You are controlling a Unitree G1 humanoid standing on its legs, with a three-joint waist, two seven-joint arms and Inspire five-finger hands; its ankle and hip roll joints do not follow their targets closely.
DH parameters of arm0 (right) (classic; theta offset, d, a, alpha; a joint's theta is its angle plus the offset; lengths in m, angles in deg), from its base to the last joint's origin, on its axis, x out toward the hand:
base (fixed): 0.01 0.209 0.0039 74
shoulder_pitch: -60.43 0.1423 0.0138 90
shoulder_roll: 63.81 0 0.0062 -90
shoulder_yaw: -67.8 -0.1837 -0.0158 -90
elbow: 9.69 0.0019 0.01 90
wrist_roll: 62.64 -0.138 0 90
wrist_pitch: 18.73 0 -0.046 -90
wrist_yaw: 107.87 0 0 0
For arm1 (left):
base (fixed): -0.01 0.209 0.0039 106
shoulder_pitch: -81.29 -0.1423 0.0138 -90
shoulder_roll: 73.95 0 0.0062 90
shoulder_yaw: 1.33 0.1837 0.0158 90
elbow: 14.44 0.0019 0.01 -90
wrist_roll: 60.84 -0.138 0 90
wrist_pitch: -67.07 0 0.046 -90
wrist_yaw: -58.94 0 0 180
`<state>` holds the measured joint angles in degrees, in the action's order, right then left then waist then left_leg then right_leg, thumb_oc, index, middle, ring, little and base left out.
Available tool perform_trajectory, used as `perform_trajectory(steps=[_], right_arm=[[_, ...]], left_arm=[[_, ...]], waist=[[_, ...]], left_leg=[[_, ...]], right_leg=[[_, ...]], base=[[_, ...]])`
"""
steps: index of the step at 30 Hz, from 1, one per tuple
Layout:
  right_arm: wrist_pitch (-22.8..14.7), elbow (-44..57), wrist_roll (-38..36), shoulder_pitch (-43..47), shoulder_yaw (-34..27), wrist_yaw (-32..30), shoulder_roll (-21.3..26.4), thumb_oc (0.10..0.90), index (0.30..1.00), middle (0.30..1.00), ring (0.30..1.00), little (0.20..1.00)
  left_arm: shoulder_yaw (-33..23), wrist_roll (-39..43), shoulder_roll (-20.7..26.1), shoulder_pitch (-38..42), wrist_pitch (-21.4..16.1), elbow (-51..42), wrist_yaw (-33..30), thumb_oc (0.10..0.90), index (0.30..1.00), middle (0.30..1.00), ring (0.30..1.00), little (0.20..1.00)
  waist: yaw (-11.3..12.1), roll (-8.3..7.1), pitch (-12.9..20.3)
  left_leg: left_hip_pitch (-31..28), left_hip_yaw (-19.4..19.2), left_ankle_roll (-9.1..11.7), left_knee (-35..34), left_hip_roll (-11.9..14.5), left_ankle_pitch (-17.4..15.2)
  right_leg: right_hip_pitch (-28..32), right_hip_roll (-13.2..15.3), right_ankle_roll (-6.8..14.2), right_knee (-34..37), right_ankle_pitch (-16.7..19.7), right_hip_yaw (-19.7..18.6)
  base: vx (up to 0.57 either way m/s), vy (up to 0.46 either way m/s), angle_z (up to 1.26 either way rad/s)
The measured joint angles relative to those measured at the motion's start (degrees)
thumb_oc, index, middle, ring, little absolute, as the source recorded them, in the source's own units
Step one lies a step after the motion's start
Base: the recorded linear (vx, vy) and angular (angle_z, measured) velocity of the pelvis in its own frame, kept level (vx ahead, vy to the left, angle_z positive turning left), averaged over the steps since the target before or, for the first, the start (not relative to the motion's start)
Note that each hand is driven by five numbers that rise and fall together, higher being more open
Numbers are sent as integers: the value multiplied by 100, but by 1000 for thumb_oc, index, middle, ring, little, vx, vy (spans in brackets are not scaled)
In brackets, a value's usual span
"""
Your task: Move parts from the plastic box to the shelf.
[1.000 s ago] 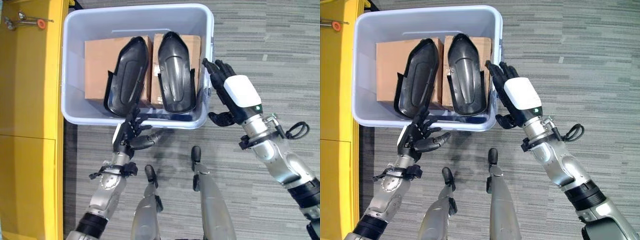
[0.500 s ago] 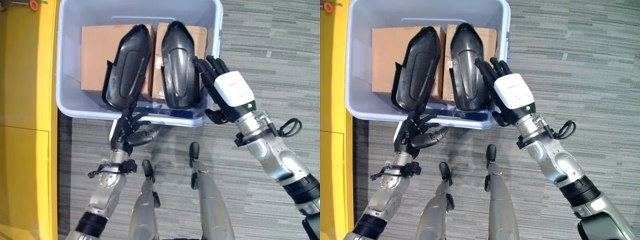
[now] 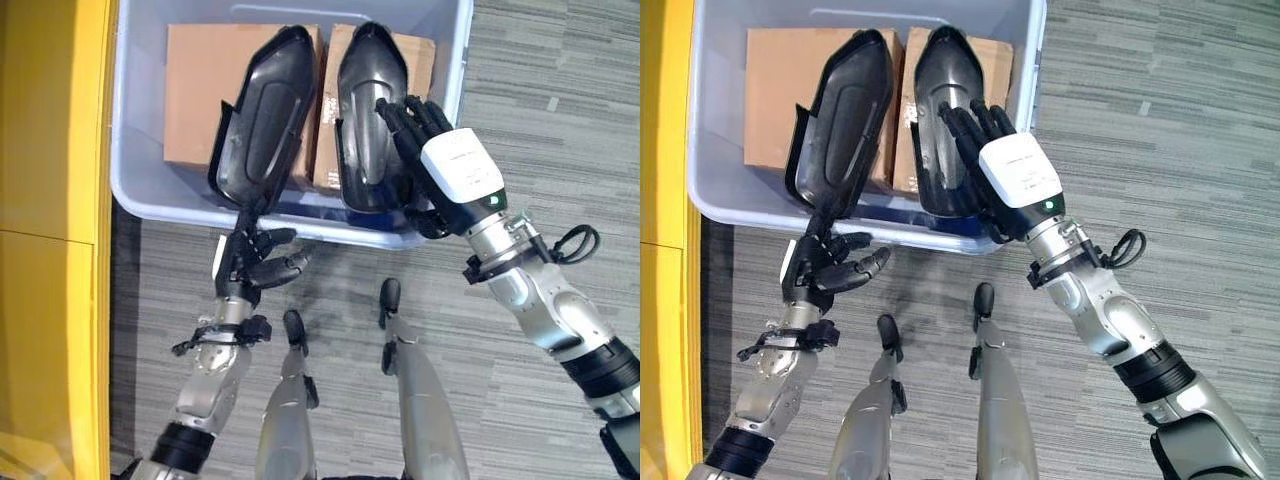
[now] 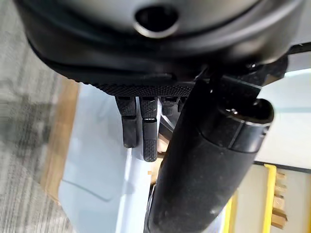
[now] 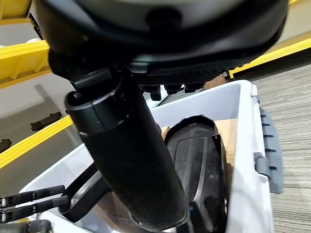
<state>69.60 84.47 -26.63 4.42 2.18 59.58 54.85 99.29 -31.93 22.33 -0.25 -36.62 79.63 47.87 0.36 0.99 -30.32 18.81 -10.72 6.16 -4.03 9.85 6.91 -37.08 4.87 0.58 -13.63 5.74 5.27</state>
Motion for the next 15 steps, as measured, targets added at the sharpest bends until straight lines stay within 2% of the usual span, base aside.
perform_trajectory(steps=[6, 15], right_arm=[[22, 0, 0, 73, -1, -2, -105, 900, 1000, 1000, 1000, 1000], [243, -381, -21, -48, -78, -193, -305, 900, 1000, 1000, 1000, 1000]], left_arm=[[-1, -4, -21, 21, -50, -114, -10, 900, 1000, 1000, 1000, 1000], [7, -4, -96, 140, -53, -197, -231, 900, 1000, 1000, 1000, 1000]], waist=[[4, -27, -15], [7, -44, -24]], left_leg=[[196, 75, -6, 94, -40, -8], [422, 163, -18, 186, -118, -16]], right_leg=[[-108, 59, 8, 1, 7, 38], [-259, 165, 32, -22, 29, 72]], base=[[13, 41, 7], [-1, 31, 5]])
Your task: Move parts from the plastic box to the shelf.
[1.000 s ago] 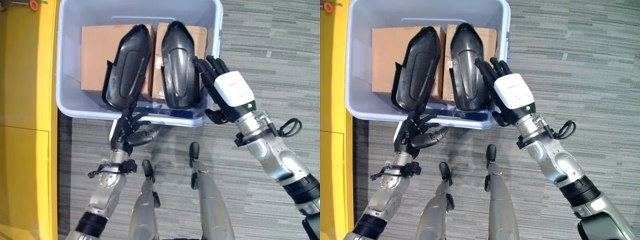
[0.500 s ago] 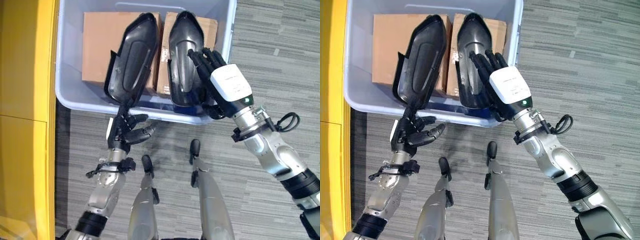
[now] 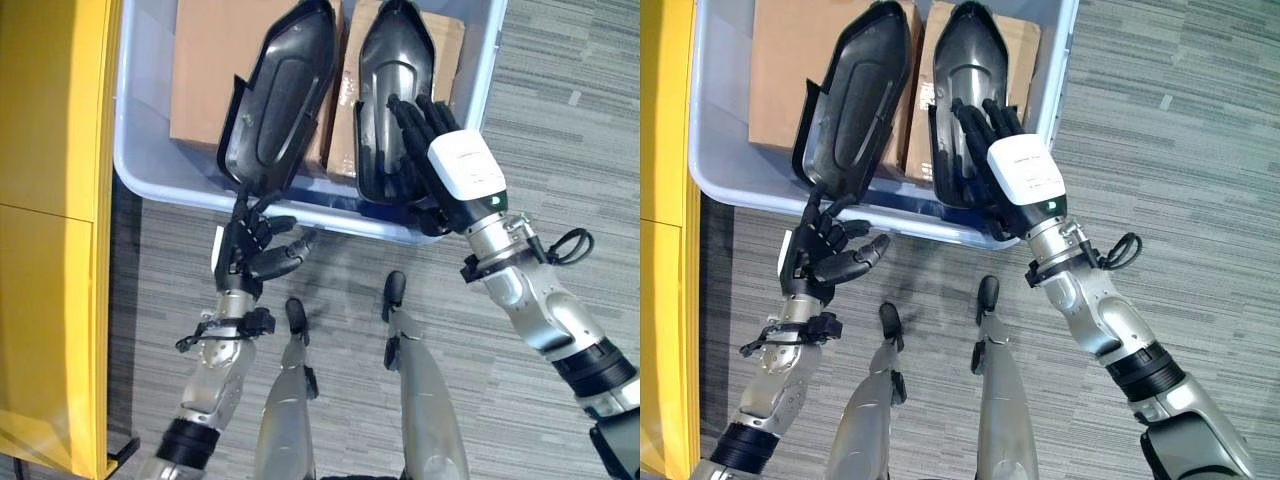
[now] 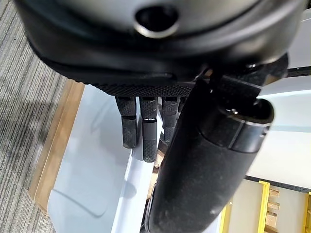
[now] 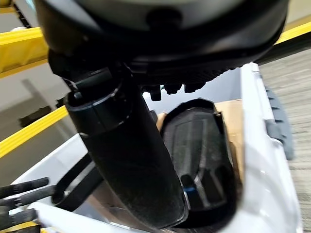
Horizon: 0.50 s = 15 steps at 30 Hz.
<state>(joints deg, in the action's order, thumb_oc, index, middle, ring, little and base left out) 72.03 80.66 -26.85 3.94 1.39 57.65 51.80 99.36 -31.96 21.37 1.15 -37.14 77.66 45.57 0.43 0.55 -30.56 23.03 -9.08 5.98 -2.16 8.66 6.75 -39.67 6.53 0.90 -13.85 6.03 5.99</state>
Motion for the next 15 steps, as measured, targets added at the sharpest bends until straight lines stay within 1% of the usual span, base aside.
perform_trajectory(steps=[3, 6, 7, 10, 14, 15], right_arm=[[86, -83, -28, -195, -258, -66, -73, 900, 1000, 1000, 1000, 1000], [93, -80, -60, -196, -338, -114, -69, 900, 1000, 1000, 1000, 1000], [92, -79, -98, -196, -372, -123, -70, 900, 1000, 1000, 1000, 1000], [93, -79, -166, -201, -394, -171, -69, 900, 1000, 1000, 1000, 1000], [80, -78, -224, -204, -393, -179, -69, 900, 1000, 1000, 1000, 1000], [80, -78, -224, -209, -393, -179, -70, 900, 1000, 1000, 1000, 1000]], left_arm=[[-36, 12, -6, -22, 1, -23, -2, 900, 1000, 1000, 1000, 1000], [-57, 87, -6, -33, 22, -120, 2, 900, 1000, 1000, 1000, 1000], [-78, 281, -10, -74, 21, -220, 7, 900, 1000, 1000, 1000, 1000], [-85, 532, -11, -95, 8, -275, 26, 900, 1000, 1000, 1000, 1000], [-155, 1154, -22, -149, 2, -476, 43, 900, 1000, 1000, 1000, 1000], [-201, 1161, -22, -157, -2, -510, 45, 900, 1000, 1000, 1000, 1000]], waist=[[23, 0, 0], [34, 0, 0], [47, 0, 0], [97, 0, 0], [138, -7, -4], [138, -9, -5]], left_leg=[[2, 1, -1, -2, -3, -1], [3, 6, 2, -4, -6, 2], [3, 9, 5, -4, -5, 4], [-1, 10, 9, -3, -4, 6], [-8, 17, 20, -4, -7, 14], [-10, 17, 22, -4, -7, 16]], right_leg=[[-4, 6, 0, 0, 0, 2], [-3, 11, 4, -2, 4, 5], [-3, 12, 1, -3, 6, 9], [-3, 11, -1, -9, 8, 9], [-1, 18, -2, -28, 11, 13], [0, 18, -7, -29, 15, 13]], base=[[-1, 11, 0], [0, 0, 0], [0, 0, 0], [0, 0, 0], [0, 0, 0], [0, 0, 0]])
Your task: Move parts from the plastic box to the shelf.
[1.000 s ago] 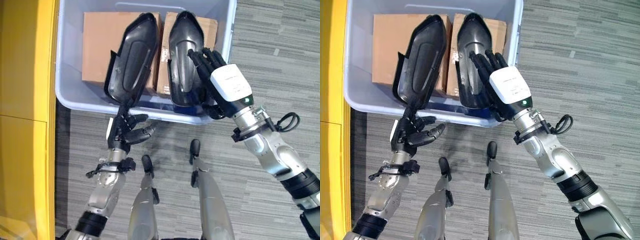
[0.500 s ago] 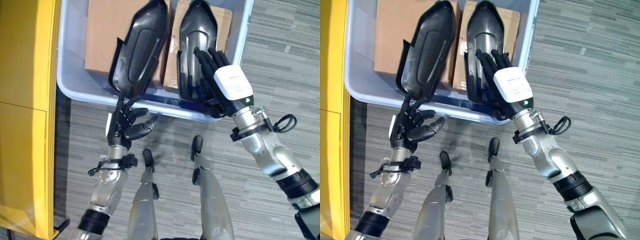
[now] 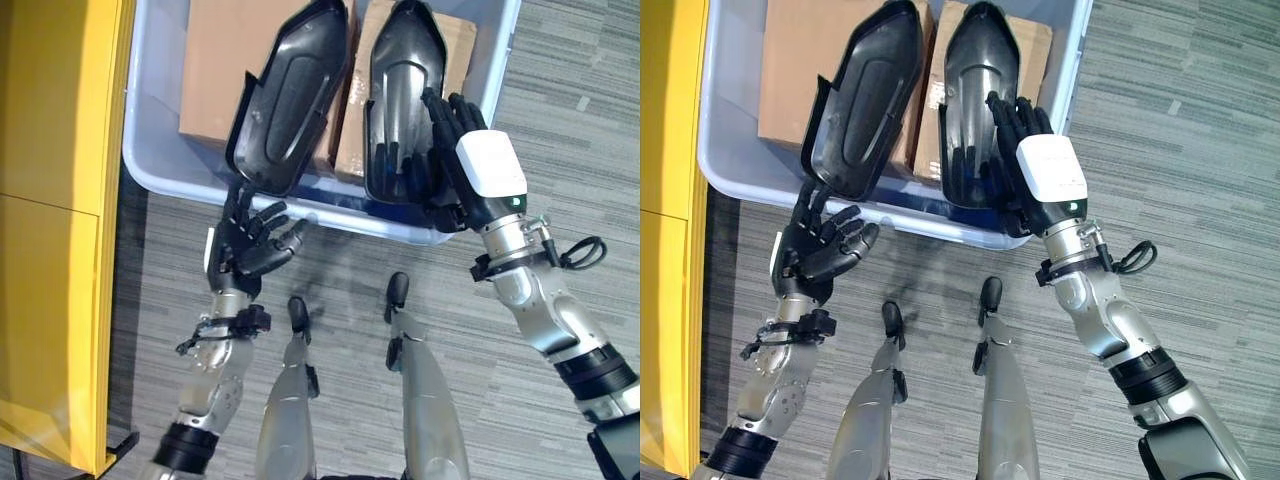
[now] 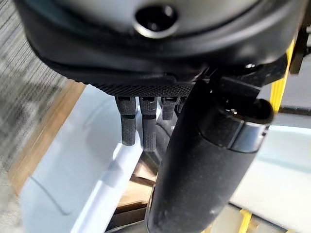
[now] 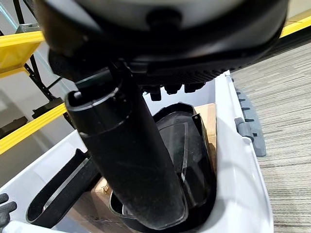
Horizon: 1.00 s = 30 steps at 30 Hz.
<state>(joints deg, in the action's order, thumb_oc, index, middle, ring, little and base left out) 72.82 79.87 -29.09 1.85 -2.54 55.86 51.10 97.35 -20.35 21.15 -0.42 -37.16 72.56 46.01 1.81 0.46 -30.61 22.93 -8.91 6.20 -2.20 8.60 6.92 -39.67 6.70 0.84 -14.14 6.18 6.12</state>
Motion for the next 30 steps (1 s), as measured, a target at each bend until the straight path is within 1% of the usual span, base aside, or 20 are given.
perform_trajectory(steps=[2, 5, 8, 11, 13, 17, 19, 30], right_arm=[[-2, 0, -1, -2, 0, 0, 0, 900, 1000, 1000, 1000, 1000], [-6, 0, -2, -13, 0, 0, 0, 900, 1000, 1000, 1000, 1000], [-28, 0, -3, -28, 0, 1, 0, 900, 1000, 1000, 1000, 1000], [-56, 0, -3, -34, 0, 1, -1, 900, 1000, 1000, 1000, 1000], [-82, 5, -5, -157, -15, 0, -113, 900, 1000, 1000, 1000, 1000], [-91, 11, -55, -175, -41, -31, -148, 900, 1000, 1000, 1000, 1000], [-98, 11, -54, -179, -41, -31, -158, 900, 1000, 1000, 1000, 1000], [-104, 10, -127, -190, -54, -34, -233, 900, 1000, 1000, 1000, 1000]], left_arm=[[-77, 211, 0, 4, -88, -40, 1, 900, 1000, 1000, 1000, 1000], [-234, 218, -18, 25, -144, -138, -12, 900, 1000, 1000, 1000, 1000], [-361, 243, -19, 102, -339, -247, -14, 900, 1000, 1000, 1000, 1000], [-430, 311, -25, 139, -373, -264, -14, 900, 1000, 1000, 1000, 1000], [-443, 431, -254, 160, -373, -408, -25, 900, 1000, 1000, 1000, 1000], [-532, 429, -240, 239, -380, -676, -32, 900, 1000, 1000, 1000, 1000], [-617, 426, -239, 242, -465, -840, -32, 900, 1000, 1000, 1000, 1000], [-672, 425, -255, 230, -502, -844, -71, 900, 1000, 1000, 1000, 1000]], waist=[[-1, -2, -1], [-1, -8, -4], [0, -8, -4], [-1, -8, -4], [3, -12, -6], [0, -12, -7], [4, -12, -7], [2, -12, -6]], left_leg=[[-4, -2, 15, 0, 1, 10], [-8, 1, 32, 0, 2, 22], [-12, 4, 55, 0, 2, 38], [-13, 7, 64, 1, 4, 45], [-11, 7, 65, -2, 3, 46], [-12, 8, 66, -2, 4, 47], [-12, 8, 66, -2, 3, 47], [-9, 7, 66, -3, 5, 47]], right_leg=[[1, 0, -7, 0, 14, 0], [4, -1, -11, 0, 26, 0], [9, 0, -11, 1, 41, 0], [10, -3, -15, 1, 47, 0], [10, 0, -15, 4, 49, 0], [11, -2, -15, 6, 49, 2], [11, 0, -15, 6, 49, 2], [10, -4, -15, 19, 49, 3]], base=[[0, 0, 0], [0, 0, 0], [0, 0, 0], [0, 0, 0], [0, 0, 0], [0, 0, 0], [0, 0, 0], [0, 0, 0]])
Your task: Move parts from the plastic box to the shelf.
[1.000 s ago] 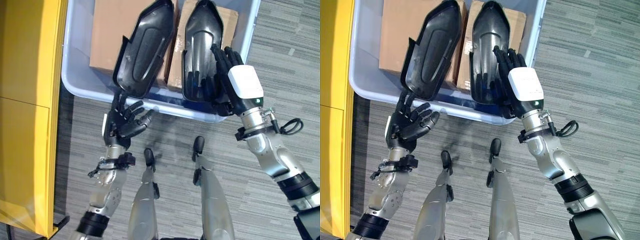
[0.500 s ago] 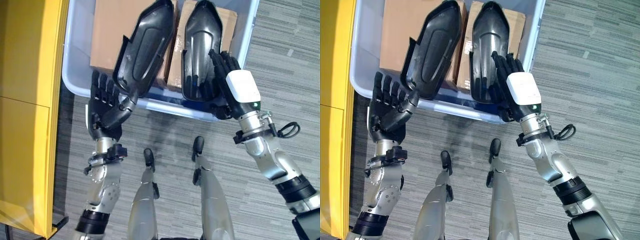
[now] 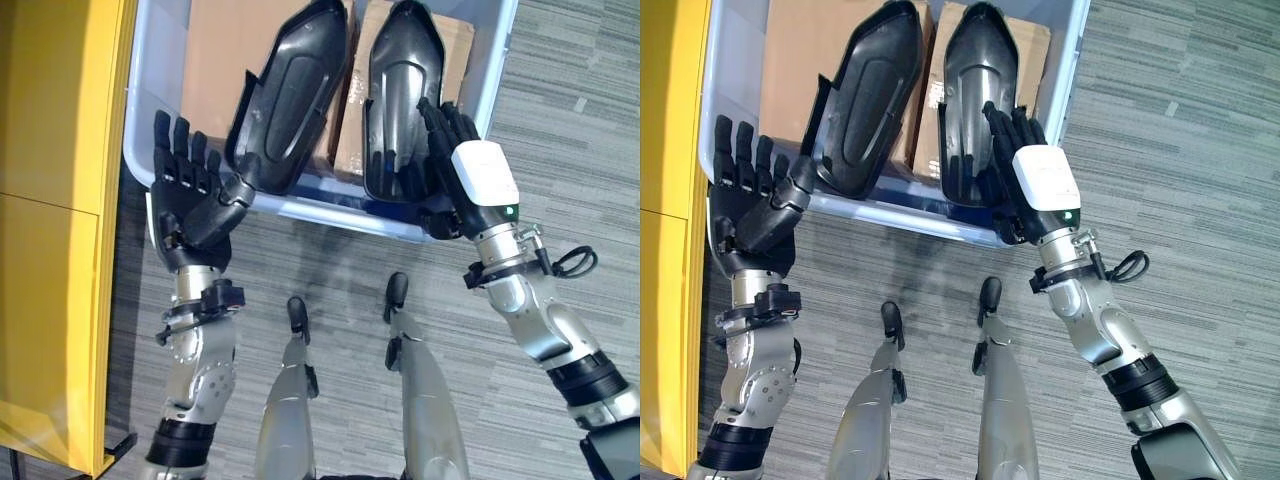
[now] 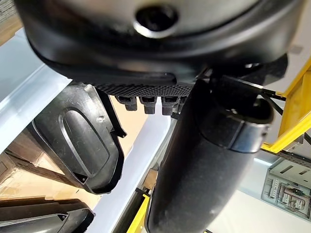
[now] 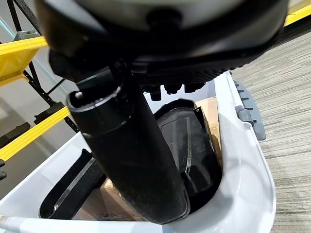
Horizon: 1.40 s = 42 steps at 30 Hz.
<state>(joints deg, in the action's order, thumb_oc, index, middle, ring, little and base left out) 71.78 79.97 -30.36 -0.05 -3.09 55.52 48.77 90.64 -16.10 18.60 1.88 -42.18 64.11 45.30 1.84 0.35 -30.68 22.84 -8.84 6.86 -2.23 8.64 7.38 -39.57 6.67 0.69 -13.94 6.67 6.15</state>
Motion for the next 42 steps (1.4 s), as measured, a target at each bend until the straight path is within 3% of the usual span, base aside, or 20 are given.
perform_trajectory(steps=[18, 20, 21, 25, 42], right_arm=[[-5, -535, -80, 513, 258, -11, 10, 900, 1000, 1000, 1000, 1000], [-7, -898, -84, 814, 508, -22, -40, 900, 1000, 1000, 1000, 1000], [-26, -1061, -76, 1208, 745, -2, -83, 900, 1000, 1000, 1000, 1000], [-128, -1166, -76, 1334, 876, -2, -212, 900, 1000, 1000, 1000, 1000], [-56, -2085, -371, 1575, 784, -271, -784, 900, 1000, 1000, 1000, 1000]], left_arm=[[7, 3, -28, 6, -8, 1, -2, 900, 1000, 1000, 1000, 1000], [356, -65, -113, 547, -232, 672, -213, 900, 1000, 1000, 1000, 1000], [671, -64, -141, 1148, 18, 1199, -327, 900, 1000, 1000, 1000, 1000], [656, -244, -184, 1341, 44, 997, -341, 900, 1000, 1000, 1000, 1000], [733, -243, -172, 1171, 43, 1162, -464, 900, 1000, 1000, 1000, 1000]], waist=[[76, 9, 2], [76, 17, 6], [36, -10, 3], [-35, -21, 1], [-31, -23, 3]], left_leg=[[170, 53, -1, 8, 5, 1], [204, 60, -1, 20, 0, 0], [225, 73, 9, 20, -14, 7], [232, 27, 11, -6, 4, 10], [419, 77, 19, -12, -5, 25]], right_leg=[[-117, 5, -1, 43, 1, 57], [-145, 12, -20, 34, 14, 59], [-163, 27, -14, 17, 17, 58], [-202, -21, -15, 38, 33, 47], [-365, 14, -17, 36, 39, 65]], base=[[1, -1, 1], [10, -3, 2], [0, 0, 0], [14, 9, -6], [3, 0, 1]])
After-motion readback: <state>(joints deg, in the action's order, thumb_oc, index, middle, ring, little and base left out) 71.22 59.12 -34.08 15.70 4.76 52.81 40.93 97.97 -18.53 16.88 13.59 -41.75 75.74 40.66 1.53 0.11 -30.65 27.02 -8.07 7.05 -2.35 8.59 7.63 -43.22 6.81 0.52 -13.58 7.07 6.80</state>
